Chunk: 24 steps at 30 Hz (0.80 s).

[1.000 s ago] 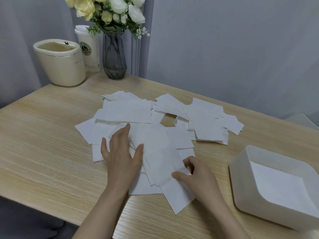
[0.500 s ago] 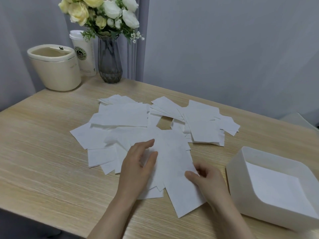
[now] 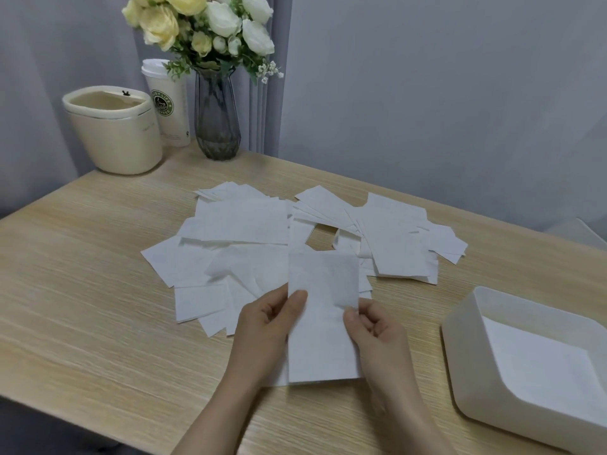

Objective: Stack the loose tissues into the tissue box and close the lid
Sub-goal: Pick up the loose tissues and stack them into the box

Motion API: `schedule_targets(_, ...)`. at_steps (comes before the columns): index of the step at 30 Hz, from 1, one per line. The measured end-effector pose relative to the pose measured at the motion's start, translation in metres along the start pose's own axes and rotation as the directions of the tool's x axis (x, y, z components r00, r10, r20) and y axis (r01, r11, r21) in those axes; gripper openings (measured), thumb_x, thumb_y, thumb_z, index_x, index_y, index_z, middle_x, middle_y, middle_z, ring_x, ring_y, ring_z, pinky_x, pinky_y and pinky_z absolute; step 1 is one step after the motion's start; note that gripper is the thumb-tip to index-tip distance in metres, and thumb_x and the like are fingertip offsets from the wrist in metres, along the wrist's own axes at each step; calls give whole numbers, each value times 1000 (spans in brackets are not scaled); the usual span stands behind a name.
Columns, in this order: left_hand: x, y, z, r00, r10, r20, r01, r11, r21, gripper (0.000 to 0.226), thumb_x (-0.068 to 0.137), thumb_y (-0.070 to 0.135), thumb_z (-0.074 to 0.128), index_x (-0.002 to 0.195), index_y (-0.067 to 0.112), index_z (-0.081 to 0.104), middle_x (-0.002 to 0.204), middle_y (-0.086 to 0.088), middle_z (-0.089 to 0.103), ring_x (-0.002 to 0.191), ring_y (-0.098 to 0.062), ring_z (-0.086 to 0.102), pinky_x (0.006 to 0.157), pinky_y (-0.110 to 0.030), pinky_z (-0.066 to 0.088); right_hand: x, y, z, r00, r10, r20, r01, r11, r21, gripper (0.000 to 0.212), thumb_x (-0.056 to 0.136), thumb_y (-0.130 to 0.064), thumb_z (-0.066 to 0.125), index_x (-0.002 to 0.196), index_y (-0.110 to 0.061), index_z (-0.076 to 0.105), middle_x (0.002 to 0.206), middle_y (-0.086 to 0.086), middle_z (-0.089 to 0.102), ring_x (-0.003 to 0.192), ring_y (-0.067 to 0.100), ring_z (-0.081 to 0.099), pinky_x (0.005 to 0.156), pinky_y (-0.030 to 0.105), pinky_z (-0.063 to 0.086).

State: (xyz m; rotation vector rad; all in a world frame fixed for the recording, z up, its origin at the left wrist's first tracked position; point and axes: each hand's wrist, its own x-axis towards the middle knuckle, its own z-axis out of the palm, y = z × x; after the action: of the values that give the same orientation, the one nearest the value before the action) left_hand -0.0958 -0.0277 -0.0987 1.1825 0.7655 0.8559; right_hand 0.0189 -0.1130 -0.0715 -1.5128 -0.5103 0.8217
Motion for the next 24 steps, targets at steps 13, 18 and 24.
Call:
schedule_targets(13, 2, -1, -5, 995, -85, -56, 74, 982, -174, 18, 93, 8, 58, 108, 7, 69, 99, -11, 76, 91, -24, 73, 74, -29, 58, 7, -6, 8, 999, -33, 15, 32, 998, 55, 16, 92, 2, 57, 94, -12, 66, 69, 0, 72, 61, 7, 66, 52, 18, 50)
schedule_targets(18, 4, -3, -7, 978, -65, -199, 33, 987, -160, 15, 96, 8, 57, 101, 10, 71, 95, -9, 76, 86, -22, 71, 74, -34, 56, 11, -4, 4, 997, -68, -28, 68, 998, -2, 14, 92, -2, 58, 94, -11, 69, 81, 8, 74, 68, 13, 66, 56, 19, 51)
schedule_targets(24, 7, -3, -10, 940, -32, -339, 1, 996, -93, 18, 98, 11, 54, 93, 16, 71, 87, 1, 74, 80, -16, 67, 76, -37, 51, 30, 5, -11, 991, -123, -47, 104, 949, -296, 21, 88, -7, 64, 100, -25, 67, 97, -7, 67, 86, 6, 60, 77, 19, 46)
